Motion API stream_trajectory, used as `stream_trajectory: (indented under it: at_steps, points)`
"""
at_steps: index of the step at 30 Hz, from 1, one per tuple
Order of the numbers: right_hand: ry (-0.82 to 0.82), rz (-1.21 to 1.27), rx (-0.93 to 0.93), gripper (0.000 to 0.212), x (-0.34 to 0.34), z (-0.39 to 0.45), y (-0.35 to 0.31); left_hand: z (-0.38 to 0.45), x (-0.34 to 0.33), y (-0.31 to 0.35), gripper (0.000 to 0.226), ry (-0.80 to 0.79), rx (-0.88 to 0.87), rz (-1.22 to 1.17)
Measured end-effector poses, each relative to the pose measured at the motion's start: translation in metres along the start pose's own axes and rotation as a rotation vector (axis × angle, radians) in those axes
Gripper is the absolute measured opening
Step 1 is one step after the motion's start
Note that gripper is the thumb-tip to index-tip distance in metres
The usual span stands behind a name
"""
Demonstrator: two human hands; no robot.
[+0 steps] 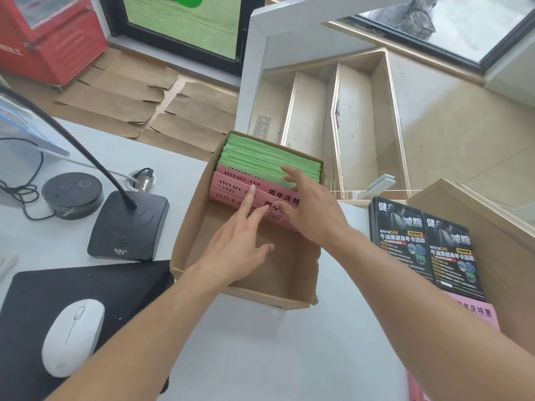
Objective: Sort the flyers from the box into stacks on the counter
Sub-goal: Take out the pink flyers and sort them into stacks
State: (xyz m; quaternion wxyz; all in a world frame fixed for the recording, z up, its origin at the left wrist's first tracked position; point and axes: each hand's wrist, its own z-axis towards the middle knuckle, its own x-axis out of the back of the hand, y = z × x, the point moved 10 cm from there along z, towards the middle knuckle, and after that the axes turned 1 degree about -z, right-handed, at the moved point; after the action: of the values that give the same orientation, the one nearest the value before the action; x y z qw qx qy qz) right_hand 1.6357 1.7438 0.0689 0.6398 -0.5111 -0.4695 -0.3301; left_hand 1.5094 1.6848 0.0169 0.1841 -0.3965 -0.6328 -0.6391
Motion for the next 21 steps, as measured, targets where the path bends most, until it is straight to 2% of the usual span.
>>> stream_trajectory:
  at_steps: [7,13,17,21]
  points:
    - [-0.006,-0.025,-0.001,0.074,-0.006,-0.002,-0.005,0.0,0.0,0.0,0.081,0.006,-0.002,-0.005]
    - [-0.051,-0.062,-0.029,0.068,-0.012,-0.012,-0.01,0.001,0.0,0.0,0.082,0.01,-0.004,0.002]
    - [0.109,-0.084,-0.012,0.058,0.007,-0.021,-0.013,0.0,0.006,0.0,0.079,0.042,0.006,-0.021]
    - [0.277,0.031,-0.066,0.049,0.03,-0.032,-0.006,-0.002,0.021,0.003,0.075,0.143,0.012,-0.081]
